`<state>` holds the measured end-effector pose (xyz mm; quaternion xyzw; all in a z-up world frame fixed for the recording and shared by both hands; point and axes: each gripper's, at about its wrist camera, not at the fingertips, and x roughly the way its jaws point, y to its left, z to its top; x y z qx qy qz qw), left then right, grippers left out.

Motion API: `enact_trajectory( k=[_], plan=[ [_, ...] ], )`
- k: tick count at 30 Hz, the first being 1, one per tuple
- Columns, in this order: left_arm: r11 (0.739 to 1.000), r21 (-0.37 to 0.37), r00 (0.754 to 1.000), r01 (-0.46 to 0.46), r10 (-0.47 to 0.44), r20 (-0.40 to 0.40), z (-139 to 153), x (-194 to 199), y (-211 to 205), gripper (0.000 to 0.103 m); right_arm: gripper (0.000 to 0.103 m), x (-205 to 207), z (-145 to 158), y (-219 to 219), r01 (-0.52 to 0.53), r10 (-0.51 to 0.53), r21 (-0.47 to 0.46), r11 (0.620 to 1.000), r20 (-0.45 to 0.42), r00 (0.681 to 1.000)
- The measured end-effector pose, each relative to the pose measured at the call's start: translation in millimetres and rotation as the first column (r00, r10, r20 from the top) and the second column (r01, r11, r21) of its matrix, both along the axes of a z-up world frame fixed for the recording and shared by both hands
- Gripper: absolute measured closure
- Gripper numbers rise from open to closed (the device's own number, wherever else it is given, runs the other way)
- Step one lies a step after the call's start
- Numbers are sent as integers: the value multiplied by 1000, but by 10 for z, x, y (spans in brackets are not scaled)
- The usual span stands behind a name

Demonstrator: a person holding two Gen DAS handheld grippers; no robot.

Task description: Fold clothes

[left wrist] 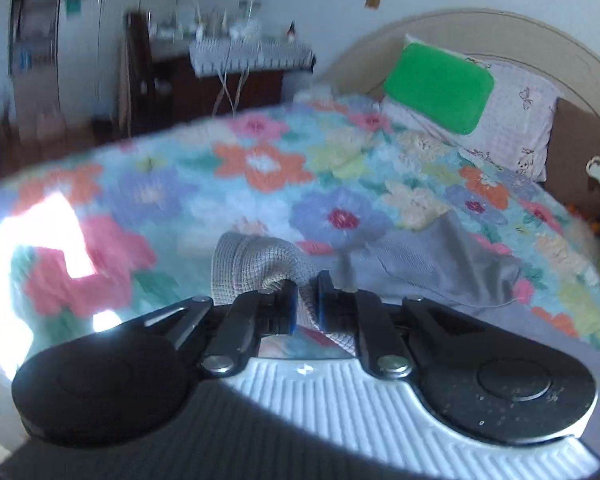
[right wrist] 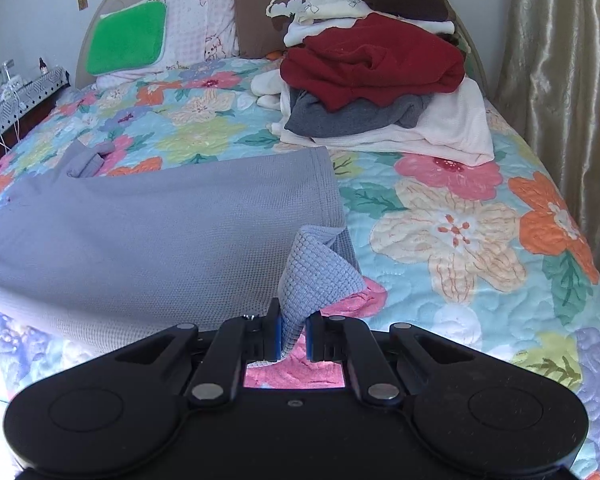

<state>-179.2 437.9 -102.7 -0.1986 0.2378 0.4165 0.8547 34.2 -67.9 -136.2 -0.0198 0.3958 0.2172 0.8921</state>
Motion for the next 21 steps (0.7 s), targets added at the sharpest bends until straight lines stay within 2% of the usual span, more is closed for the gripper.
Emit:
enact_trajectory(
  k=[2, 4, 5, 7, 8, 9, 13, 15, 17, 19, 21],
  plan=[
    [997, 76, 998, -6, 11, -63, 14, -42, -119, 87, 93, -44, -76, 29, -4, 4, -22, 1000, 1, 1000],
    [997, -65, 995, -29, 22, -99, -193, -98, 27, 84, 93, -89, -168, 72, -3, 3, -60, 998, 3, 1000],
    [982, -181, 995, -59, 43, -88, -333, -183, 156, 83, 93, -91, -218, 80, 2, -2, -70, 998, -3, 1000],
    [919, -379, 994, -103, 105, -14, -537, -361, 363, 80, 93, -74, -285, 61, 23, -24, -62, 998, -23, 999],
    [896, -430, 991, -109, 132, 23, -576, -430, 425, 79, 93, -69, -280, 29, 42, -43, -41, 998, -31, 999],
    [887, -449, 987, -110, 150, 54, -582, -471, 453, 77, 93, -67, -248, 10, 48, -49, -30, 998, -29, 998],
    [897, -427, 978, -117, 179, 107, -548, -519, 421, 66, 94, -116, 42, -10, 44, -43, -7, 999, 34, 998],
    [880, -461, 974, -113, 189, 122, -611, -539, 440, 63, 95, -186, 229, 3, 44, -43, -12, 999, 88, 995],
    [852, -511, 969, -114, 209, 132, -691, -556, 486, 63, 95, -296, 352, 48, 58, -44, -74, 996, 168, 985],
    [832, -541, 963, -122, 232, 140, -757, -562, 515, 63, 95, -262, 195, 51, 84, -65, -126, 988, 150, 986],
    [836, -535, 960, -123, 236, 148, -767, -530, 526, 63, 95, -195, -6, 15, 108, -94, -142, 984, 98, 991]
  ],
)
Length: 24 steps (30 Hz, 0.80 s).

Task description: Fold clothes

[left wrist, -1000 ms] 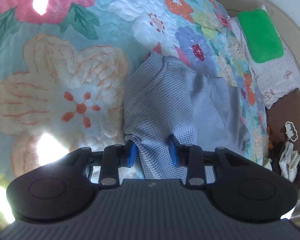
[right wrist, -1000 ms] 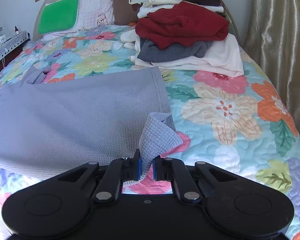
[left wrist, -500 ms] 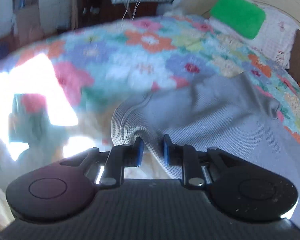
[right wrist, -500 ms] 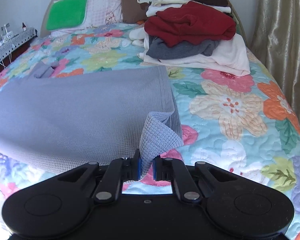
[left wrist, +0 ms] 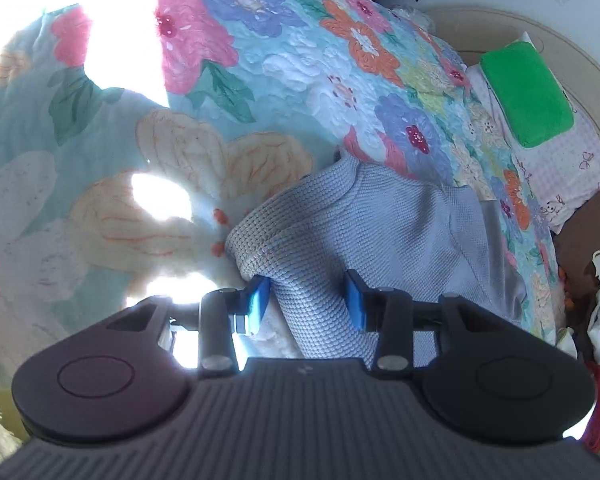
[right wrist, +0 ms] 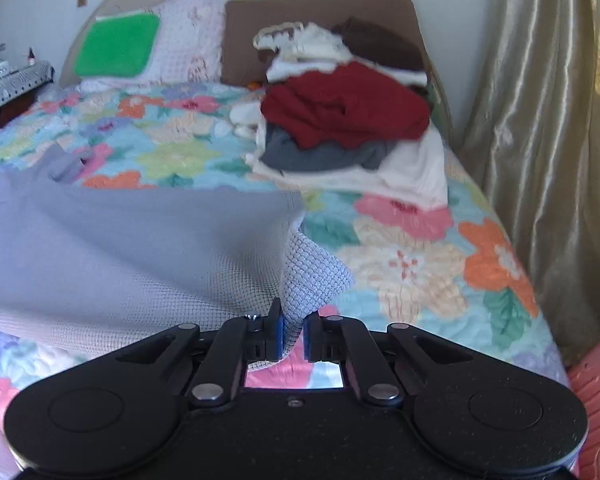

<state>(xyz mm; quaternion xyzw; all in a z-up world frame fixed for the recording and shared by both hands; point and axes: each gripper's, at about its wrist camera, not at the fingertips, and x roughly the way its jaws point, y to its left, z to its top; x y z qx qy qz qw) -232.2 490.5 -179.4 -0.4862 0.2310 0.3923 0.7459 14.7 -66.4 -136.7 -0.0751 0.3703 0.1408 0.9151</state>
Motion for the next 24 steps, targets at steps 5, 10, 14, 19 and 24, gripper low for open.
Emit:
enact_trajectory(
  k=[5, 10, 14, 19, 24],
  plan=[
    [980, 184, 996, 75, -64, -67, 192, 259, 12, 97, 95, 83, -199, -65, 30, -27, 48, 998, -71, 997],
    [847, 509, 984, 154, -86, -155, 769, 338, -381, 98, 95, 84, 217, -22, -25, 23, 80, 997, 23, 999],
    [801, 581, 976, 145, -19, -218, 746, 198, -626, 94, 95, -31, 358, -83, -48, 46, 69, 996, 31, 998],
    [924, 331, 920, 190, -50, -389, 245, 271, -401, 87, 96, -44, -336, -137, 24, -27, -24, 999, -145, 989],
    [927, 366, 941, 77, 53, -333, 341, 61, -336, 63, 95, -113, -143, -81, -22, 19, -72, 997, -48, 999]
  ],
)
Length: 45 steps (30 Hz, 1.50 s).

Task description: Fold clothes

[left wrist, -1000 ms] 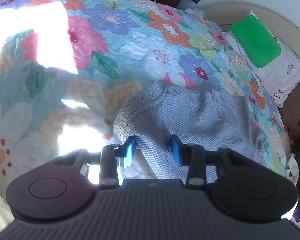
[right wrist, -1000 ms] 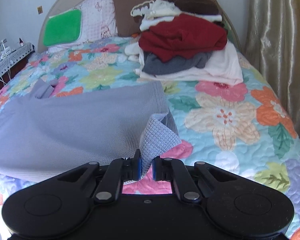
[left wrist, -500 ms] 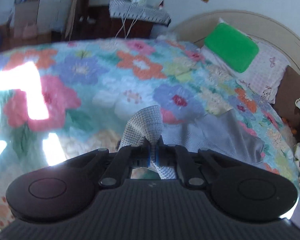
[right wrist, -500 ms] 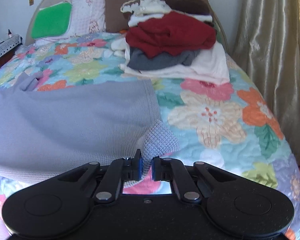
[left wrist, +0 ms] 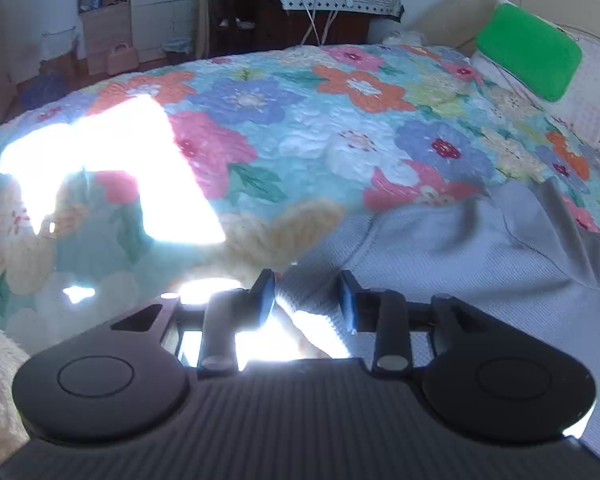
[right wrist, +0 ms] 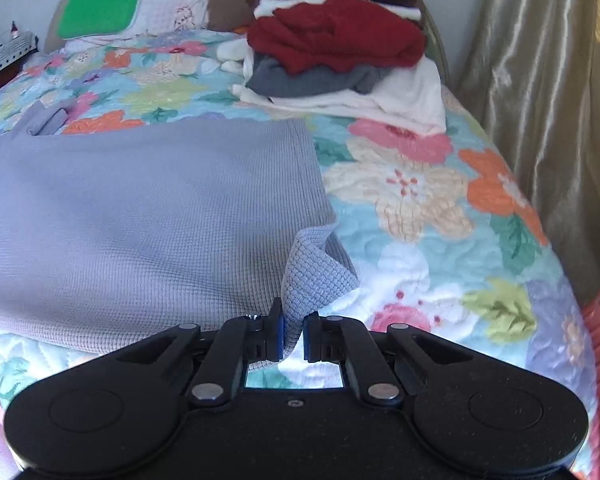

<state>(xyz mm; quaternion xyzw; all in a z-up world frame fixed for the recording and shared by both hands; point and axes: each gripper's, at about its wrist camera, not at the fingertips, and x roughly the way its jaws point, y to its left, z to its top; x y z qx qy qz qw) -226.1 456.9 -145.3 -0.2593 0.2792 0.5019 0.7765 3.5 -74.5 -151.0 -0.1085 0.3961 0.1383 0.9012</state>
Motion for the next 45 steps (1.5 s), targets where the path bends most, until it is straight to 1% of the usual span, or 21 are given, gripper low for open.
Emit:
enact_trajectory(
  k=[3, 9, 11, 13, 15, 16, 17, 19, 22, 25, 27, 29, 31, 33, 36, 37, 38, 40, 43, 44, 45],
  plan=[
    [1000, -5, 1000, -14, 14, 24, 8, -29, 12, 62, 95, 1, 81, -77, 0, 0, 39, 999, -7, 1000],
    [999, 17, 999, -40, 41, -32, 30, -6, 21, 63, 94, 30, -235, -90, 31, -27, 49, 998, -80, 996],
    [998, -45, 999, -55, 54, -6, 28, -70, 92, 63, 93, 55, -237, -71, 17, -14, 37, 999, -78, 997],
    [995, -89, 998, -38, 42, 42, 73, -117, 152, 63, 84, 91, -230, -63, -12, 14, 18, 1000, -81, 997],
    [996, -91, 997, 18, -11, 77, 180, -99, 165, 63, 60, 109, -164, -102, -9, 8, -13, 1000, -71, 997],
    [995, -78, 994, 62, -55, 92, 257, -69, 164, 62, 56, 118, -103, -142, 10, -13, -40, 999, -58, 998],
    [991, -57, 988, 119, -113, 103, 342, -14, 158, 61, 55, 129, -26, -191, 38, -41, -71, 997, -40, 998],
    [973, -28, 969, 230, -227, 101, 463, 115, 154, 52, 54, 145, 139, -294, 98, -98, -124, 987, 3, 995],
    [925, -17, 921, 380, -377, 97, 546, 371, 195, 49, 54, 188, 459, -421, 197, -185, -139, 971, 94, 978],
    [872, -16, 870, 489, -487, 79, 503, 706, 303, 45, 53, 371, 692, -285, 126, -126, 2, 992, 66, 990],
    [838, -38, 837, 545, -541, 82, 416, 939, 419, 45, 53, 529, 734, 24, -5, 5, 132, 991, 6, 1000],
    [809, -61, 810, 585, -579, 92, 304, 1171, 533, 45, 53, 667, 707, 594, -189, 203, 241, 952, -34, 979],
    [780, -83, 783, 621, -613, 104, 192, 1394, 650, 45, 53, 759, 667, 1206, -361, 389, 302, 882, -36, 920],
    [764, -98, 769, 638, -626, 125, 83, 1567, 787, 45, 53, 834, 627, 1845, -501, 536, 317, 806, -28, 844],
    [759, -116, 766, 641, -624, 156, -69, 1772, 998, 45, 53, 978, 521, 2676, -620, 663, 313, 720, -43, 747],
    [759, -120, 767, 640, -620, 164, -106, 1822, 1056, 45, 53, 1045, 467, 2913, -640, 689, 317, 700, -61, 722],
    [759, -124, 767, 639, -618, 172, -139, 1865, 1107, 44, 53, 1109, 404, 3111, -648, 700, 319, 692, -79, 709],
    [757, -128, 765, 641, -616, 187, -199, 1908, 1158, 39, 53, 1231, 269, 3420, -641, 696, 311, 702, -107, 710],
    [751, -151, 764, 643, -613, 201, -313, 1961, 1187, 36, 53, 1415, 61, 3658, -591, 648, 298, 750, -147, 747],
    [748, -156, 762, 645, -615, 201, -344, 1976, 1184, 36, 53, 1456, 20, 3677, -576, 638, 309, 757, -157, 754],
    [744, -159, 760, 648, -619, 200, -369, 1985, 1175, 36, 56, 1487, -8, 3677, -563, 633, 328, 758, -165, 756]
  ],
)
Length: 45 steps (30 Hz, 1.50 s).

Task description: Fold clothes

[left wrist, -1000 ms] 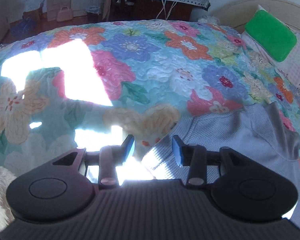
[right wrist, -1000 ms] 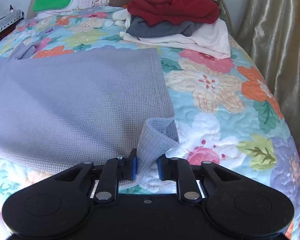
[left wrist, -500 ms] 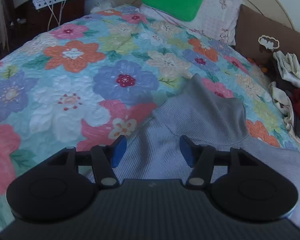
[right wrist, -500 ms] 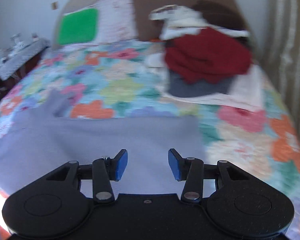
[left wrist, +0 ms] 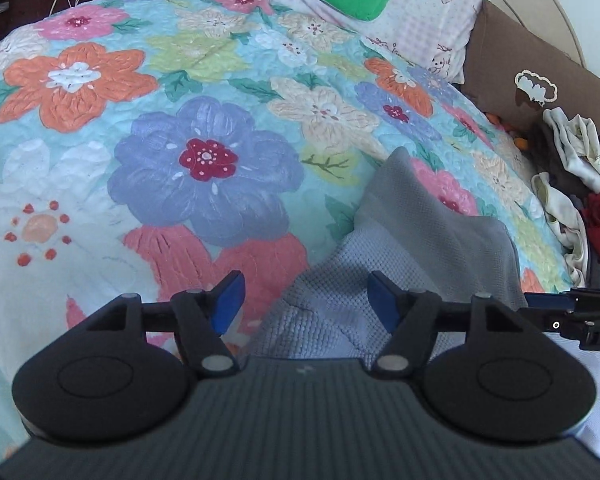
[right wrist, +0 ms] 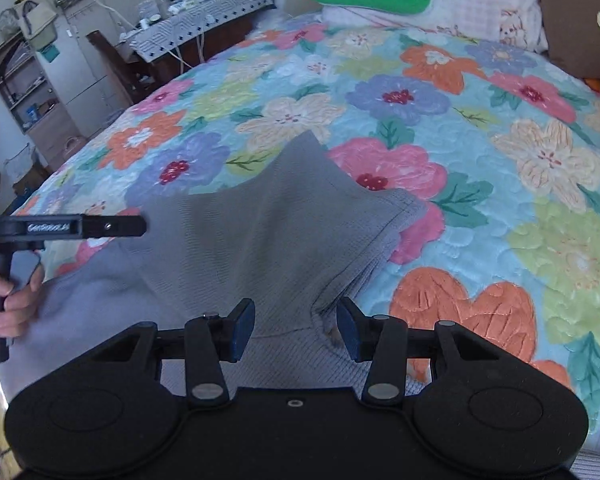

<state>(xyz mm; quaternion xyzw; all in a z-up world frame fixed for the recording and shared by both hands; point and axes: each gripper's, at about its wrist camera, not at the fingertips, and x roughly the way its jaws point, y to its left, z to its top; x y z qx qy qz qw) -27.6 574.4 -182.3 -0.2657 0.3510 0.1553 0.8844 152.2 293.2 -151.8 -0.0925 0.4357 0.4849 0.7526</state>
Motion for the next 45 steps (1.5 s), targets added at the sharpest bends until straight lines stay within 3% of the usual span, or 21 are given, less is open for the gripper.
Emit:
enact_trajectory(
  k=[1, 2, 3, 7, 10, 14, 16, 17, 18, 19, 21, 24, 28, 29, 30, 32, 33, 36, 39, 43, 45],
  plan=[
    [1000, -2, 1000, 14, -14, -1, -24, 3, -21, 40, 64, 16, -23, 2, -8, 8, 11, 1000, -25, 1000],
    [999, 9, 999, 45, -45, -3, -36, 0, -68, 52, 90, 1, -33, 7, -22, 22, 6, 1000, -32, 999],
    [995, 54, 996, 83, -82, -25, -33, -2, -152, 94, 95, -53, -25, 1, -31, 31, -8, 999, 2, 1000],
    [946, 258, 978, 195, -169, -122, 117, -62, -549, 94, 96, -356, -12, -76, -111, 116, -41, 993, 147, 982],
    [945, 242, 973, 221, -198, -116, 222, -145, -598, 94, 96, -337, -113, -114, -98, 106, -65, 993, 117, 987],
    [965, 170, 976, 198, -179, -121, 168, -193, -423, 89, 94, -75, -168, -184, -38, 38, -6, 999, -40, 998],
    [980, 114, 983, 164, -153, -102, 129, -218, -308, 85, 84, 102, -181, -226, 11, -7, 35, 999, -110, 994],
    [986, 80, 987, 148, -141, -81, 118, -224, -265, 83, 68, 194, -193, -238, 47, -40, 45, 998, -144, 989],
    [990, 50, 990, 131, -128, -61, 113, -224, -215, 79, 53, 286, -209, -246, 89, -79, 50, 995, -178, 981],
    [993, 32, 992, 116, -114, -45, 125, -205, -148, 67, 48, 379, -225, -253, 131, -117, 53, 990, -212, 970],
    [996, -5, 996, 86, -86, -12, 147, -167, -13, 55, 47, 557, -267, -256, 183, -154, 71, 980, -299, 942],
    [990, -112, 996, 91, -90, 13, 124, 56, 219, 51, 43, 785, -387, -132, 217, -174, 47, 975, -439, 881],
    [962, -207, 979, 177, -194, -60, -43, 600, 405, 42, 43, 999, -486, 136, 232, -181, 28, 972, -532, 827],
    [959, -211, 973, 190, -213, -92, -90, 738, 400, 42, 49, 1028, -485, 225, 212, -167, 26, 977, -527, 833],
    [959, -181, 965, 219, -241, -108, -97, 838, 339, 42, 83, 1042, -472, 310, 188, -150, 25, 982, -506, 849],
    [948, -108, 944, 298, -309, -114, -61, 997, 200, 54, 92, 999, -369, 443, 116, -87, 43, 992, -424, 901],
    [937, -78, 931, 340, -347, -110, -29, 1059, 133, 97, 92, 967, -291, 469, 88, -54, 71, 994, -380, 924],
    [942, -20, 939, 335, -336, -73, 77, 1082, 25, 100, 92, 871, -102, 490, -1, 41, 154, 988, -258, 965],
    [962, 6, 962, 272, -271, -41, 114, 1040, 70, 100, 92, 852, -132, 552, -65, 72, 62, 996, -121, 990],
    [970, -22, 968, 242, -243, -62, 58, 1047, 87, 100, 93, 1027, -254, 502, -17, 30, 65, 998, -213, 977],
    [973, -18, 972, 231, -231, -50, 122, 968, 59, 99, 93, 940, -166, 464, -31, 51, 109, 994, -185, 981]
  ],
)
